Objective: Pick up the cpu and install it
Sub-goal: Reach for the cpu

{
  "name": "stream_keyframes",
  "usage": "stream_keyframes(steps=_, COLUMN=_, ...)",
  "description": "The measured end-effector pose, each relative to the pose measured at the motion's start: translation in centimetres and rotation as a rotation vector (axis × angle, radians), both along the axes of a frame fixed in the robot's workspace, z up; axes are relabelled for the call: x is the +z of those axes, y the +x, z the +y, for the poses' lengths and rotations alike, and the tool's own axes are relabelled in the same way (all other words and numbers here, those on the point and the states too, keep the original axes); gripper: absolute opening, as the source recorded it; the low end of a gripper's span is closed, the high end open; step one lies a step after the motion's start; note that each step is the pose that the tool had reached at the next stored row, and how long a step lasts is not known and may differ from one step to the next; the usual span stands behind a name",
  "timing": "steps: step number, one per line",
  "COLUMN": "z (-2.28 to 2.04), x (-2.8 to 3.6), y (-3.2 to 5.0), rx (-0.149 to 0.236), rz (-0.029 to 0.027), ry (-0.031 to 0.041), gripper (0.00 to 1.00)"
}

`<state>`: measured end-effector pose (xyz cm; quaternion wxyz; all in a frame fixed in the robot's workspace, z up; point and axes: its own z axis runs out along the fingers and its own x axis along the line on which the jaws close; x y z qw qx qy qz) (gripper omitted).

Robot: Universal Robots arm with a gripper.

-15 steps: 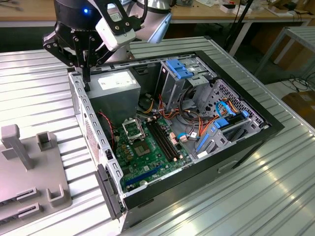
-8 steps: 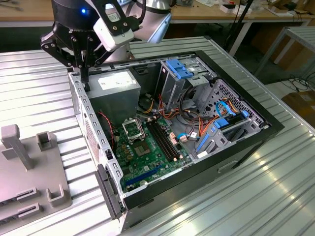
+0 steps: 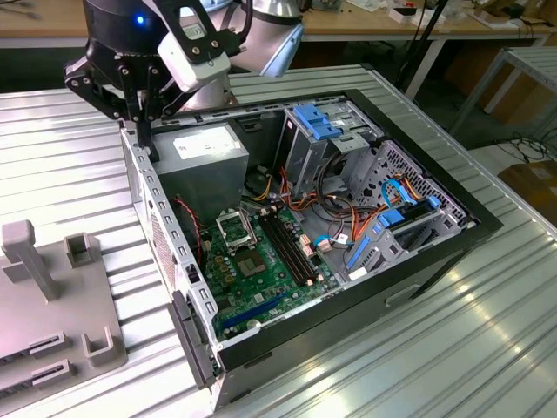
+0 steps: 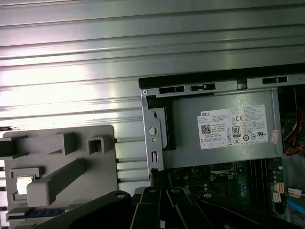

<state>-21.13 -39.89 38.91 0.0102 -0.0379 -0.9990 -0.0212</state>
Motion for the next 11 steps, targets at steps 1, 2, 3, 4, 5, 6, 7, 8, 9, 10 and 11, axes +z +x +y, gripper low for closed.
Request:
stream_keyframes(steps=1, z=0.0, x=0.0, y=-0.06, rx=0.0, rz=0.0001, ry=0.0, gripper=0.11)
stream_keyframes(steps=2, z=0.0, x=-0.01, y=-0.15, rx=0.0, rz=0.0004, ry=0.0, gripper=0.11)
stream_keyframes(steps=3, z=0.0, x=-0.01, y=-0.21, rx=0.0, rz=0.0006, ry=0.0, gripper=0.11)
stream_keyframes(steps=4, z=0.0, x=-0.02, y=-0.32, rx=0.0, rz=0.0007, ry=0.0001, gripper=0.11)
stream_keyframes(steps=5, z=0.0, x=-0.02, y=-0.4, rx=0.0, rz=0.0009, ry=0.0001, gripper=0.11)
stream_keyframes(steps=6, z=0.0, x=-0.03, y=-0.47, rx=0.0, rz=0.001, ry=0.0001, gripper=0.11)
stream_keyframes(steps=7, z=0.0, x=-0.03, y=-0.57, rx=0.0, rz=0.0011, ry=0.0001, gripper=0.11)
stream_keyframes(steps=8, z=0.0, x=-0.04, y=-0.64, rx=0.0, rz=0.0012, ry=0.0001, gripper=0.11)
stream_keyframes(steps=9, z=0.0, x=-0.03, y=-0.7, rx=0.0, rz=0.0014, ry=0.0, gripper=0.11)
stream_keyframes(steps=10, z=0.0, x=-0.04, y=-0.76, rx=0.0, rz=0.0015, ry=0.0001, gripper=0.11)
stream_keyframes(steps=11, z=0.0, x=-0.04, y=-0.83, rx=0.0, rz=0.0015, ry=0.0001, gripper=0.11)
